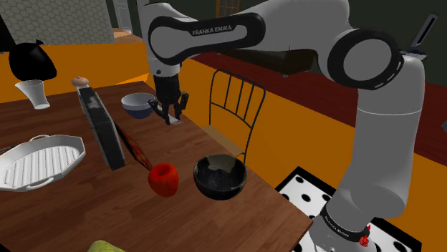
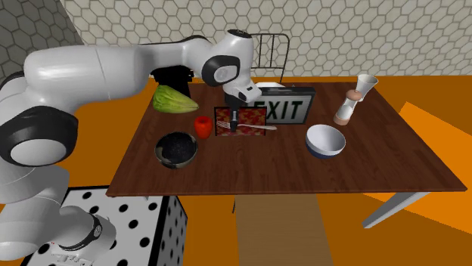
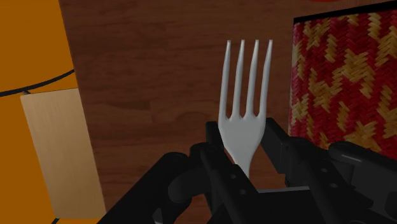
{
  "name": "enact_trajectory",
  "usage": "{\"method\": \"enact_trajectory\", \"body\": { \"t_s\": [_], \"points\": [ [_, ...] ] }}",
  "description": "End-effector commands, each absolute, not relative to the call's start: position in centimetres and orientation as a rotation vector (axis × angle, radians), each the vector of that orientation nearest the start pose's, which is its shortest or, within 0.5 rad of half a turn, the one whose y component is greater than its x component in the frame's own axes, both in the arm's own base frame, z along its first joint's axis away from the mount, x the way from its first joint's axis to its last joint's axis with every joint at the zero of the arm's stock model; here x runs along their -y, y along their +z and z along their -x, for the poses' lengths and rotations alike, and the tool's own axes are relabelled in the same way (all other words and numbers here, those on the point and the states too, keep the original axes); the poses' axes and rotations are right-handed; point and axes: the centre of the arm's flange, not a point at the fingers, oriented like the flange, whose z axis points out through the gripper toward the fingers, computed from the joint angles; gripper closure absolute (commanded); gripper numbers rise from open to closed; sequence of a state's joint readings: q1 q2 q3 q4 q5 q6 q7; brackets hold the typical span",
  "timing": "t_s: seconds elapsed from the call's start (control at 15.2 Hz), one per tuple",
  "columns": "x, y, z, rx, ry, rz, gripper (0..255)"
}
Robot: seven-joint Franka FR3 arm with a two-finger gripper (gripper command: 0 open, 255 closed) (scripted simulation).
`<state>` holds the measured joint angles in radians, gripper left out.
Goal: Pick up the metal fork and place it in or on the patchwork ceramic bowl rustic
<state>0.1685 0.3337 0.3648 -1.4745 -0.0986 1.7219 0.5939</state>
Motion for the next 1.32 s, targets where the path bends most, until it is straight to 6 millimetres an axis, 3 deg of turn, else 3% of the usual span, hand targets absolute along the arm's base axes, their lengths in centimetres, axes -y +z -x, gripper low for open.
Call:
{"method": "enact_trajectory", "body": {
  "t_s": [0.0, 1.25],
  "points": [
    [-29.6, 49.9, -58.0, -0.090, 0.104, 3.156, 255],
    [-26.8, 50.3, -33.1, -0.090, 0.104, 3.156, 255]
  ]
}}
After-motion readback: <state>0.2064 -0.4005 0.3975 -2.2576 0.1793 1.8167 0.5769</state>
